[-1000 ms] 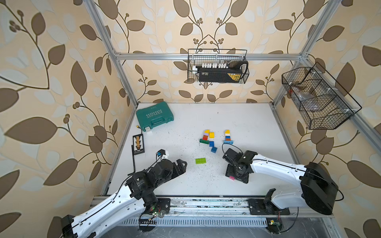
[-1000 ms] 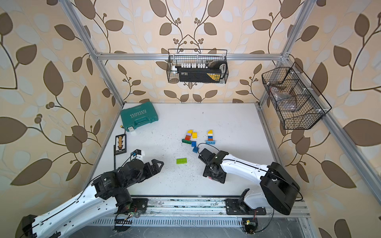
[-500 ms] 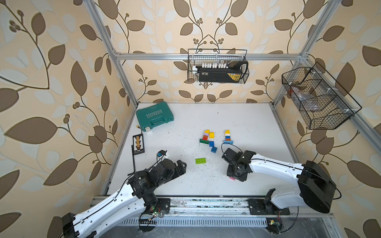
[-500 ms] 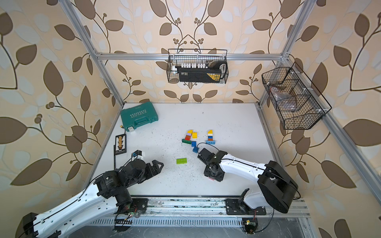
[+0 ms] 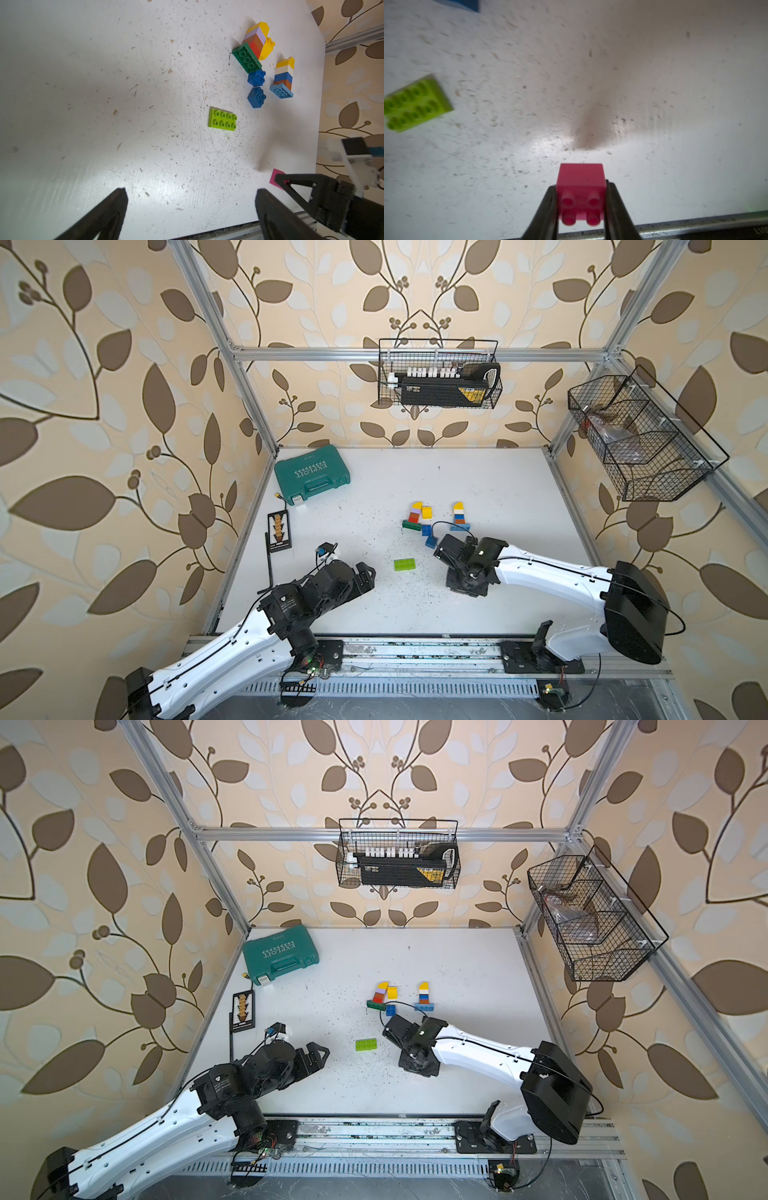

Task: Assemble the number 1 with lego
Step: Pick up the lego brick from the center of the board, then assemble the lego brick with the lego brick.

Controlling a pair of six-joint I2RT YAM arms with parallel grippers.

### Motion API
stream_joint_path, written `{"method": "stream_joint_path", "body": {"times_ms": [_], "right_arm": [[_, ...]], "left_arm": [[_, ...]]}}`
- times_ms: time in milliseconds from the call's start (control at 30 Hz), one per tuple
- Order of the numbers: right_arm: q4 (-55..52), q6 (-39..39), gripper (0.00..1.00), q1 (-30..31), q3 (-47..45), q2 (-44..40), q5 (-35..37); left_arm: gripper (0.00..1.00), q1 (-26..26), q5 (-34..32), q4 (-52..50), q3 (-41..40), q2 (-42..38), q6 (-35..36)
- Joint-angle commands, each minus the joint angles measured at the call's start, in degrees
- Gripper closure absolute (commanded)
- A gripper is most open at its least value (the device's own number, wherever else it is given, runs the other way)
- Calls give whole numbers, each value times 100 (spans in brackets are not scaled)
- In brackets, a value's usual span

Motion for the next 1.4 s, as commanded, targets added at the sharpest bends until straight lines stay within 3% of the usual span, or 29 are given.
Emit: {"method": "stream_joint_path", "body": {"times_ms": [0,267,667,933,1367], "right_arm": [[-493,-320,88,221,866,638,296],[-900,-914,90,472,2877,2225,232],[-546,-1622,94,363,3979,3543,-206],[-526,-1718,96,68,3984,3766,-285],[-229,-1807,97,-22,3757,3857,-589]], "left_arm": [[1,-44,-120,-19,214,50,-47],[1,-46,-271,-160,206,-94,-64],[1,-45,-554,141,166,-297,302],[1,-46,-683,390,108,-324,427],[1,-43,-668,488,372,293,604]]}}
